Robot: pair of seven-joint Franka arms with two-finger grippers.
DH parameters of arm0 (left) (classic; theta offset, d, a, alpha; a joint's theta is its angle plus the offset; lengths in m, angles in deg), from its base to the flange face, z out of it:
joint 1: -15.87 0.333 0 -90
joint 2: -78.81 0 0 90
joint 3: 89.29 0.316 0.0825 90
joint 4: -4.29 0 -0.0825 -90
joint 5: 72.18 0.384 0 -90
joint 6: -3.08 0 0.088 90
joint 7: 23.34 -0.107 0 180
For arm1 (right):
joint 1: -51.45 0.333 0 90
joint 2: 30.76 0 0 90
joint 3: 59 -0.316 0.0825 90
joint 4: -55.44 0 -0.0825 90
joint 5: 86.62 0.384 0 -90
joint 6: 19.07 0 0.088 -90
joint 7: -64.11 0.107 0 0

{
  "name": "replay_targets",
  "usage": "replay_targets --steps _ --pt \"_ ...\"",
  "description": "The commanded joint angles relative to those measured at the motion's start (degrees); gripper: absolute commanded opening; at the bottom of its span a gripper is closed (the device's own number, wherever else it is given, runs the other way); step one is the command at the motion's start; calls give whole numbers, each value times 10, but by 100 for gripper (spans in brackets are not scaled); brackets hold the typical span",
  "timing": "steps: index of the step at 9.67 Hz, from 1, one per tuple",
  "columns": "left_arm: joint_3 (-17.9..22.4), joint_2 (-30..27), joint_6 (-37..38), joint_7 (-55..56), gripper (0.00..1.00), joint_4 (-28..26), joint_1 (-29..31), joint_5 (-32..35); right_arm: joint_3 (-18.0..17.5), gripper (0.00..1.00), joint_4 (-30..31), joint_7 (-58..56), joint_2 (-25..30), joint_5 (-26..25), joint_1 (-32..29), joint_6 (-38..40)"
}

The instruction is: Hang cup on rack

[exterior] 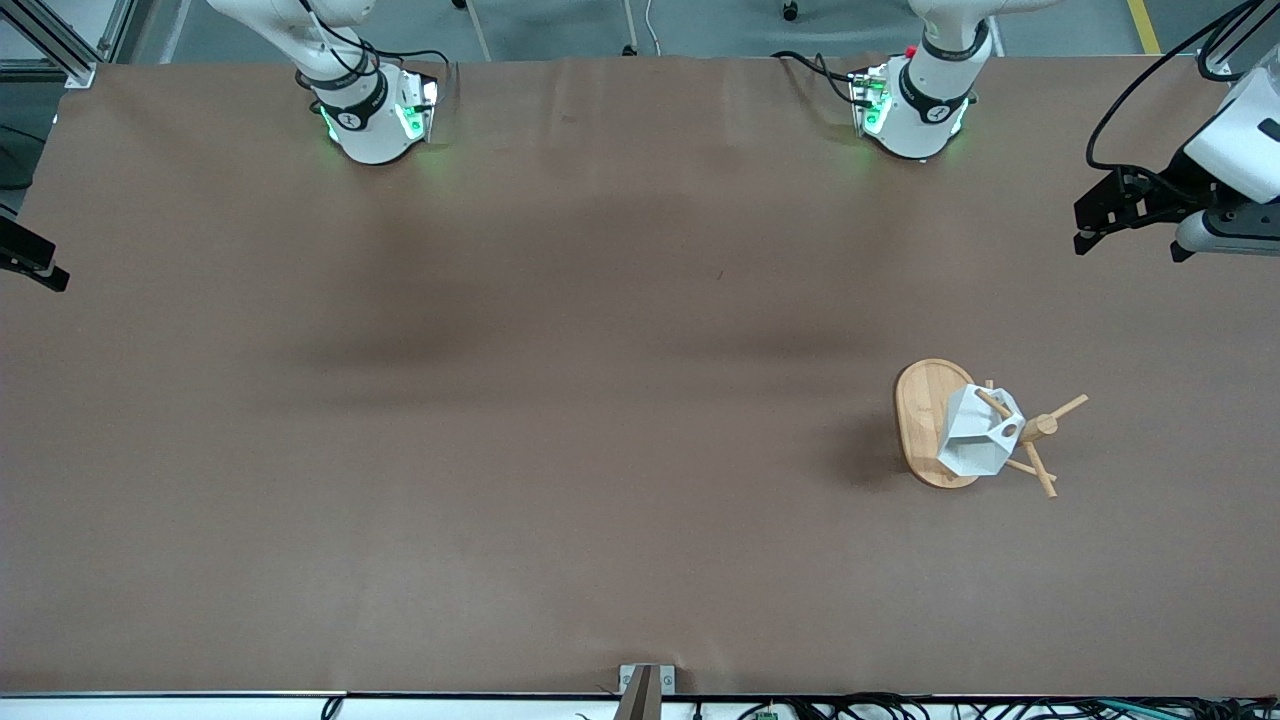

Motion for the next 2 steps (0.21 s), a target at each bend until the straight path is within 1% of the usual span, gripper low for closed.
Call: replay_targets --steps 1,2 --pt "-7 2 25 36 100 -6 1 -11 -9 100 12 8 13 -3 -10 -4" --pt "-7 2 26 39 100 -6 0 -7 -9 100 12 8 12 -3 -10 -4"
